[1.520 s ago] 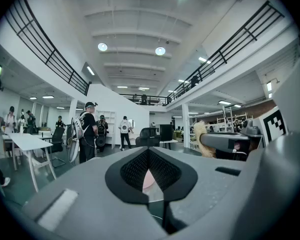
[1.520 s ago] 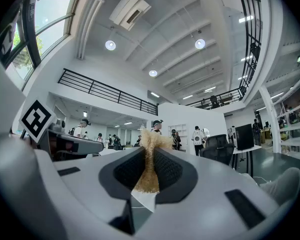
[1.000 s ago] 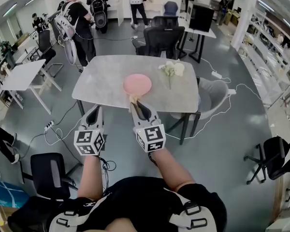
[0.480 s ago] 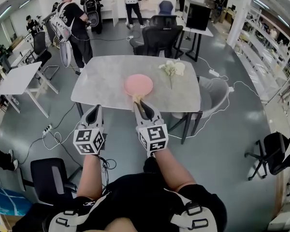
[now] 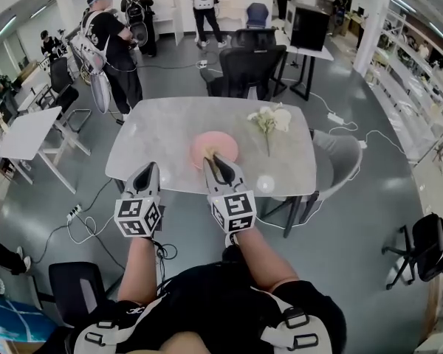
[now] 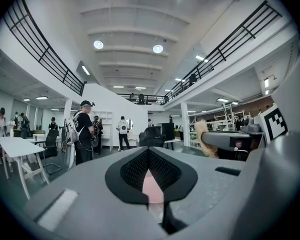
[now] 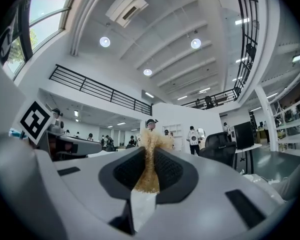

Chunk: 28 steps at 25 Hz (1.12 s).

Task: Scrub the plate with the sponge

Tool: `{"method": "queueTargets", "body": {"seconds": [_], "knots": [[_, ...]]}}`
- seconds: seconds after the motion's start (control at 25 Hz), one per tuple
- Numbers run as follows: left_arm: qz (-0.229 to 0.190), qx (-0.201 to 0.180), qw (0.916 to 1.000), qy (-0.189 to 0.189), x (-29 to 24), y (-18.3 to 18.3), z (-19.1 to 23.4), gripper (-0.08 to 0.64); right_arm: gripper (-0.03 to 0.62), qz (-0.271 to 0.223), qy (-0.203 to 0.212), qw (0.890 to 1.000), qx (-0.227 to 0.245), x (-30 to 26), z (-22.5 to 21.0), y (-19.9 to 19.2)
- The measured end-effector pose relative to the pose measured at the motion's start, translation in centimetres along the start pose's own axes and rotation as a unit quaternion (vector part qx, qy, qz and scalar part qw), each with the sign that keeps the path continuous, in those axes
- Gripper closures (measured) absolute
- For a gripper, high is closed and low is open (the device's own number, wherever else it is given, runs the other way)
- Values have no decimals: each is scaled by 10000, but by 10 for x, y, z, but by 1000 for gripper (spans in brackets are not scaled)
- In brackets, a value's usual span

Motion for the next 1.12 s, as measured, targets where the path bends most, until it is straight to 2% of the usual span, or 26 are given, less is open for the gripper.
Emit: {"method": "queueTargets", "body": {"seconds": [0.36, 0.6, 0.84, 1.12], "knots": [[148, 58, 9999, 52, -127, 17, 16, 562, 538, 139, 91, 9999, -46, -102, -92, 0], [333, 120, 9992, 168, -197, 11, 24, 561, 538, 277, 305, 9991, -88, -155, -143, -10], [726, 235, 9968, 242, -237, -3, 48, 561, 538, 498, 396, 9978, -192, -192, -163, -21], [1319, 397, 9904, -65, -278, -39, 87, 561, 538, 802, 288, 9961, -228, -227, -160, -42]]}}
Point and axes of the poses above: the fingertips, and each gripper's own axes: x backward along the fingers, z to its left, y out of its top, the point moved 10 cm from there along x, backward along the fingers, and after that the axes turned 4 degrees about z, right-handed, at the moved point
